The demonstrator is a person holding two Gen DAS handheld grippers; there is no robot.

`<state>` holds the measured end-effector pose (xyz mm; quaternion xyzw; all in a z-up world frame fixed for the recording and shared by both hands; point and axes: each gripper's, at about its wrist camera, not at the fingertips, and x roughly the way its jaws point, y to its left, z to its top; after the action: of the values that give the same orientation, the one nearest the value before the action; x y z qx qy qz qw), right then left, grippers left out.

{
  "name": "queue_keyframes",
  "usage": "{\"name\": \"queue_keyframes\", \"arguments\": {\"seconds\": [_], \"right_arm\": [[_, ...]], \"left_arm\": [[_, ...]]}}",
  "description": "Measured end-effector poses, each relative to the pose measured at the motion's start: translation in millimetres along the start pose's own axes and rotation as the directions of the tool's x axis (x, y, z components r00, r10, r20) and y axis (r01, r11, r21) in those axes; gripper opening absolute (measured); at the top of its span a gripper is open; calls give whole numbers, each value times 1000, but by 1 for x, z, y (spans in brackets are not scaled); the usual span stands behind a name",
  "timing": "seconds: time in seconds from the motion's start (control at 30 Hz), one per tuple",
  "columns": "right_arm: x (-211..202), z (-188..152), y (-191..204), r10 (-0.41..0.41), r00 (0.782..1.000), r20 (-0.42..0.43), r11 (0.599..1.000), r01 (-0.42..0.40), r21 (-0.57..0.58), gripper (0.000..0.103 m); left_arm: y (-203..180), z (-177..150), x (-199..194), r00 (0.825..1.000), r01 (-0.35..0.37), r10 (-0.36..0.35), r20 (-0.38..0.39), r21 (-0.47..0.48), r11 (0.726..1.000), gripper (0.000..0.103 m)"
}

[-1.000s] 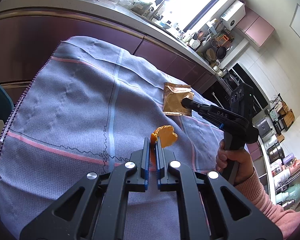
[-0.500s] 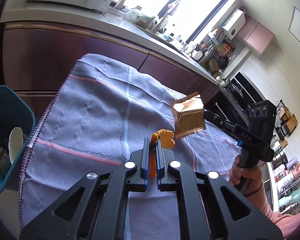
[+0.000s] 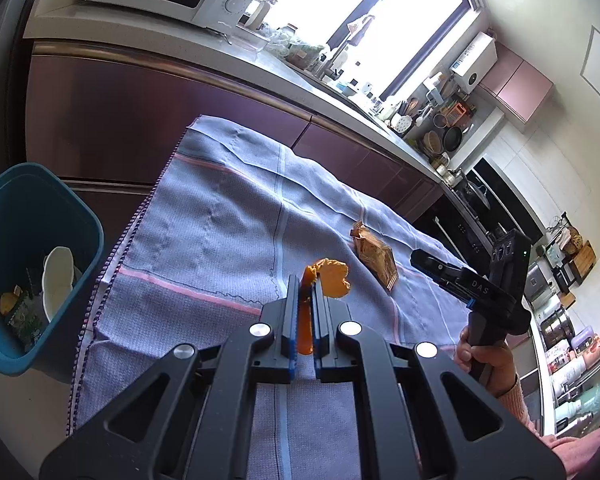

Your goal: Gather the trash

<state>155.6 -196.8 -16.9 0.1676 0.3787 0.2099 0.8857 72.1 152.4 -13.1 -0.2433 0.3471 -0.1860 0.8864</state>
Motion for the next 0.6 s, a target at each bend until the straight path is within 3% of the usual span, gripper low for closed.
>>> {"name": "queue_keyframes", "arguments": {"seconds": [0.07, 0.3, 0.47, 0.5, 0.53, 0.57, 0.6], "right_arm": [[0, -8, -14, -10, 1000, -17, 998, 11, 56, 56], [21, -22, -16, 61, 995, -81, 990, -50, 129, 56], [33, -14, -15, 92, 994, -64, 981, -79, 178, 56], [35, -12, -16, 86, 995, -58, 980, -74, 187, 54], [37, -11, -17, 88, 994, -56, 978, -76, 194, 46], [40, -11, -18, 97, 993, -60, 975, -83, 206, 30], [42, -11, -20, 105, 993, -62, 971, -89, 221, 22]], "left_arm": [[1, 0, 0, 1000, 3, -3, -2, -1, 1000, 6], [1, -2, 8, 1000, 6, -6, -21, -7, 1000, 6], [1, -2, 10, 1000, -1, 1, -26, -10, 1000, 6], [2, -1, 11, 1000, -2, 1, -27, -12, 1000, 6], [3, -2, 11, 1000, -2, 2, -28, -14, 1000, 6], [3, -2, 12, 1000, -4, 3, -29, -16, 1000, 6], [4, -2, 12, 1000, -4, 4, -31, -19, 1000, 6]]}}
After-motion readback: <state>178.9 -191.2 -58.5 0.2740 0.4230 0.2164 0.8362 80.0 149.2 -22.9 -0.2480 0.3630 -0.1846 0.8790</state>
